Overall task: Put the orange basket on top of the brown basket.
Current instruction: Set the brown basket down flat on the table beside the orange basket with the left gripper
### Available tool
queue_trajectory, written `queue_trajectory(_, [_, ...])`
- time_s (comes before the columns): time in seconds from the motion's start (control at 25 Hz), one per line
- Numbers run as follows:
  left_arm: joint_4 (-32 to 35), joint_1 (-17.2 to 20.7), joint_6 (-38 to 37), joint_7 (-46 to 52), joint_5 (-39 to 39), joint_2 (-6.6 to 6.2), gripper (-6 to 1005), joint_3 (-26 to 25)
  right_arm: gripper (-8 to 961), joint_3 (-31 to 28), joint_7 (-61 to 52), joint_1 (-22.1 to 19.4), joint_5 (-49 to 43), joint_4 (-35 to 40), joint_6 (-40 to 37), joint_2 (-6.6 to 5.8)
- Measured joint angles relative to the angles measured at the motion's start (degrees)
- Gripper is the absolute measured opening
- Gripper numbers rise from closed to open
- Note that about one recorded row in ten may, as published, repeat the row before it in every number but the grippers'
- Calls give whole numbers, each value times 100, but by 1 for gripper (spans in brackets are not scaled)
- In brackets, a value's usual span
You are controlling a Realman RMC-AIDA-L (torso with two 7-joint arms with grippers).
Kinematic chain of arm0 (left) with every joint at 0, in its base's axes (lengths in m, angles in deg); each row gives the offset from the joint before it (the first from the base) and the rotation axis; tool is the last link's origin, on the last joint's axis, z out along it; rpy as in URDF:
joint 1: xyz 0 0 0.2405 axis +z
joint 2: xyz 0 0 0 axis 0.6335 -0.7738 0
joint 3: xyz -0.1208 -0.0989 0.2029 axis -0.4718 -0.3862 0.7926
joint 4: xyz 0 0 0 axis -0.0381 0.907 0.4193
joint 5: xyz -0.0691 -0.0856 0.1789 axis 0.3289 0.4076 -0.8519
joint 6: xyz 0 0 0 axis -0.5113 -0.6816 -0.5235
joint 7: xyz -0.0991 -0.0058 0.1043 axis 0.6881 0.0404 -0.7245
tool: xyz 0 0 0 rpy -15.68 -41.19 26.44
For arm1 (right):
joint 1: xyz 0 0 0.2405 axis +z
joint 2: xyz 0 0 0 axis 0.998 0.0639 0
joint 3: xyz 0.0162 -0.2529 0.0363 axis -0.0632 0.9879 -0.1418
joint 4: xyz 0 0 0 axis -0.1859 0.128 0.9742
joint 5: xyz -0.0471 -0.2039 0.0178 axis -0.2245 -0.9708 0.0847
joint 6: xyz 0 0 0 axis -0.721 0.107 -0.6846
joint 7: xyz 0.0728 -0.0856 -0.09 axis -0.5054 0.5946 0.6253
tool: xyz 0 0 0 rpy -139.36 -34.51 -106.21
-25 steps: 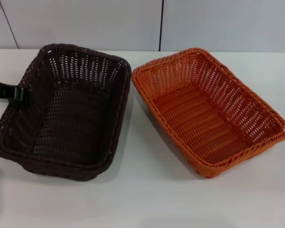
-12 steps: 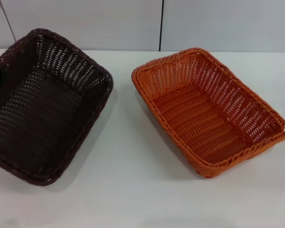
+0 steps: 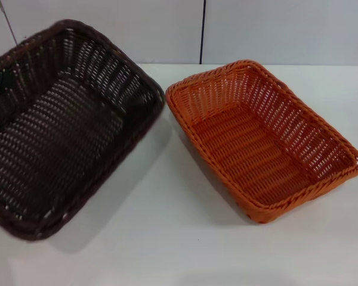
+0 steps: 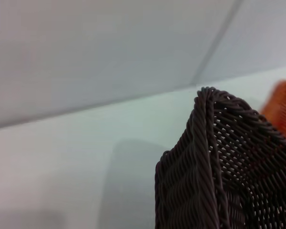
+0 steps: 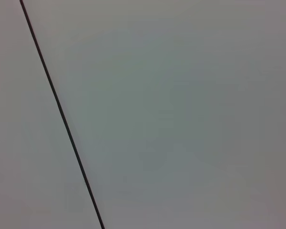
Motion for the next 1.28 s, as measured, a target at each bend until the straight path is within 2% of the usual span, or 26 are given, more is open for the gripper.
queue_trajectory(0.12, [324, -111, 254, -209, 85, -123, 200, 38, 834, 4, 0, 0, -4, 0, 9, 0])
queue_trajectory(0.2, [623, -218, 373, -379, 61, -155, 201, 79, 834, 4, 0, 0, -6, 0, 10, 0])
queue_trajectory(0.44, [1377, -439, 214, -582, 25, -106, 202, 613, 834, 5, 0, -32, -7, -3, 11, 2])
queue_trajectory(0.56, [1377, -439, 214, -582, 25, -106, 203, 613, 834, 4, 0, -53, -7, -26, 11, 2])
queue_trajectory(0.6, [1615, -564, 95, -650, 23, -10, 203, 730, 834, 4, 0, -58, -7, -30, 11, 2])
queue_trajectory(0.64, [1615, -564, 95, -650, 23, -10, 203, 730, 834, 4, 0, -65, -7, -32, 12, 2])
queue_trajectory(0.68, [1846, -712, -10, -720, 24, 102, 204, 777, 834, 4, -1, -74, -7, -34, 11, 3])
queue_trajectory(0.76, [1846, -712, -10, -720, 24, 102, 204, 777, 834, 4, 0, -94, -7, -36, 11, 11])
queue_trajectory(0.8, [2037, -824, -120, -747, 23, 171, 204, 832, 834, 6, -1, -103, -7, -36, 12, 13])
queue_trajectory(0.84, [2416, -1005, -323, -819, 21, 296, 204, 873, 834, 11, 0, -112, -7, -36, 14, 16])
queue_trajectory(0.88, [2416, -1005, -323, -819, 21, 296, 205, 873, 834, 18, -1, -122, -7, -36, 15, 16])
queue_trajectory(0.92, [2577, -1095, -422, -836, 19, 361, 205, 873, 834, 54, 0, -151, -7, -36, 24, 17])
queue_trajectory(1.0, [2577, -1095, -422, -836, 19, 361, 205, 873, 834, 68, -1, -159, -7, -36, 30, 18])
queue_trajectory(1.08, [2885, -1309, -681, -853, 17, 581, 206, 873, 834, 80, 0, -170, -7, -41, 45, 19])
queue_trajectory(1.16, [2885, -1309, -681, -853, 17, 581, 207, 873, 834, 83, 0, -174, -7, -43, 49, 20])
queue_trajectory(1.28, [3033, -1473, -798, -860, 17, 757, 207, 886, 834, 119, -1, -180, -7, -44, 55, 20])
